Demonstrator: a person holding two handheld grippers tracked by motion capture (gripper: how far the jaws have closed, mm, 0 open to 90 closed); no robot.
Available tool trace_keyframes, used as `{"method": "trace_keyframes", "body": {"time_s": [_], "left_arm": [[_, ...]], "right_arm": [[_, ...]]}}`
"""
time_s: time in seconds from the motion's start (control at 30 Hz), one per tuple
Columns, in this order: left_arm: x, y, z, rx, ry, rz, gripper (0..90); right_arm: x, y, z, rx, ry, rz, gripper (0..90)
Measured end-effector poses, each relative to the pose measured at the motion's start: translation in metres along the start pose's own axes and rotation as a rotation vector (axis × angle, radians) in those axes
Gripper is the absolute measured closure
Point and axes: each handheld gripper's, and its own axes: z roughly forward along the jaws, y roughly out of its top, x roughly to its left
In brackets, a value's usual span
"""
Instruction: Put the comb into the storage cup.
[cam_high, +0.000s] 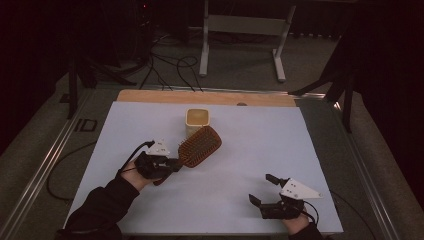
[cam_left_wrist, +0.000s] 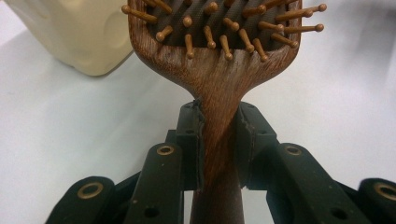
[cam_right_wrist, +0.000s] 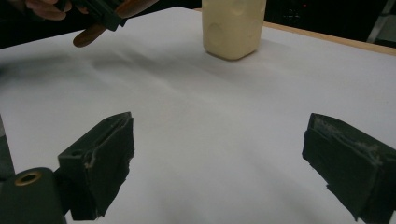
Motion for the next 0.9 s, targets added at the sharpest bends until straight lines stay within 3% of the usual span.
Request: {"method": "trace_keyframes", "body": {"time_s": [0.37, 0.77, 0.9], "left_arm": [[-0.003, -0.013, -0.007, -0.073, 0.001, -0.081, 74.1], [-0.016, -0.028, -0.004, -0.168, 0.020, -0.092, 74.0], [-0.018, -0.030, -0.005, -0.178, 0.040, -0.081, 74.0]], "right_arm": [[0.000, 0.001, 0.000, -0.007, 0.000, 0.008, 8.9], [-0.001, 0.004, -0.002, -0.011, -0.012, 0.014, 8.9], [-0.001, 0.008, -0.004, -0.016, -0.015, 0.017, 8.9]]}}
